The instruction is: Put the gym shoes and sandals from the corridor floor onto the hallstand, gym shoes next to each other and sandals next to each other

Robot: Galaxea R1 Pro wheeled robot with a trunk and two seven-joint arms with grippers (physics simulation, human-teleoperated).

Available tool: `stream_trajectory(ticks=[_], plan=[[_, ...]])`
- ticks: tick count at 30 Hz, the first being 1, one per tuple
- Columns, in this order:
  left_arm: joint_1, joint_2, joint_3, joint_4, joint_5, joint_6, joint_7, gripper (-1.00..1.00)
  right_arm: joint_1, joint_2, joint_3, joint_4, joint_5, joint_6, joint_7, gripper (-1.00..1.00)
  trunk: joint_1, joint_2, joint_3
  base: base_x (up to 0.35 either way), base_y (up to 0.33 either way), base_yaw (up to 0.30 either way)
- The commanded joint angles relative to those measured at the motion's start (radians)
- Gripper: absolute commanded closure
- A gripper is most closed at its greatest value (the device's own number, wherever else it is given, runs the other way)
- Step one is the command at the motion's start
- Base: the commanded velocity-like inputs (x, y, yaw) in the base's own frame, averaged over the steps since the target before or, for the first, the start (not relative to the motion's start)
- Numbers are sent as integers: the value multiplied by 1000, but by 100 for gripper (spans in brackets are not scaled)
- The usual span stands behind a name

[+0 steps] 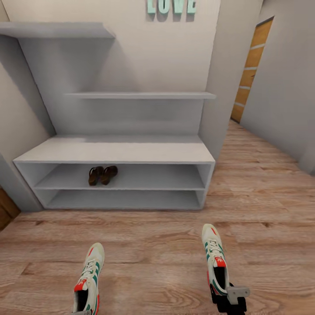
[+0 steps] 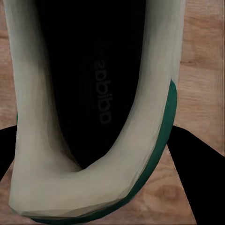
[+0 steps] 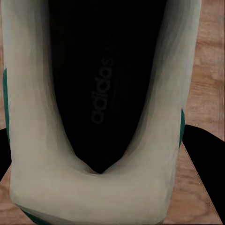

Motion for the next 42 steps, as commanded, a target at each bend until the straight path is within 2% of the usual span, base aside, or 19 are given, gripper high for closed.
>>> stream_trajectory(ticks=[1, 6, 22, 23, 27, 30, 35, 39, 42], plan=[[-1, -1, 8, 0, -4, -2, -9, 100, -1, 1, -9, -1, 3, -3, 5, 100, 0, 0, -1, 0, 0, -264], [-1, -1, 8, 0, -4, -2, -9, 100, -1, 0, -10, -2, 2, -3, 5, 100, 0, 0, -1, 0, 0, -159], [-2, 3, 5, 0, -4, 1, -9, 100, -1, -3, -15, -11, 2, -3, 3, 100, 0, 0, -1, 0, 0, -5], [-9, 6, 6, -1, -3, 12, -8, 100, -1, -25, -18, -79, 2, 3, -2, 100, 0, 0, -1, 0, 0, 0], [-19, 5, 7, -4, -3, 26, -7, 100, -1, -50, -19, -167, 0, 50, -8, 100, 0, 0, -1, 0, 0, 0], [-55, 4, 6, -11, -7, 66, -6, 100, -1, -77, -24, -217, -25, 125, -9, 100, 0, 0, -1, 0, 0, 0], [-124, 6, 5, -15, -28, 157, -6, 100, -1, -90, -26, -270, -70, 180, -10, 100, 0, 0, -1, 0, 0, 0], [-208, 4, 6, -17, -71, 260, -6, 100, -1, -101, -33, -325, -90, 201, -9, 100, 0, 0, -1, 0, 0, 0], [-270, 0, 6, -18, -101, 329, -6, 100, -1, -120, -73, -336, -103, 226, -8, 100, 0, 0, -1, 0, 0, 0]])
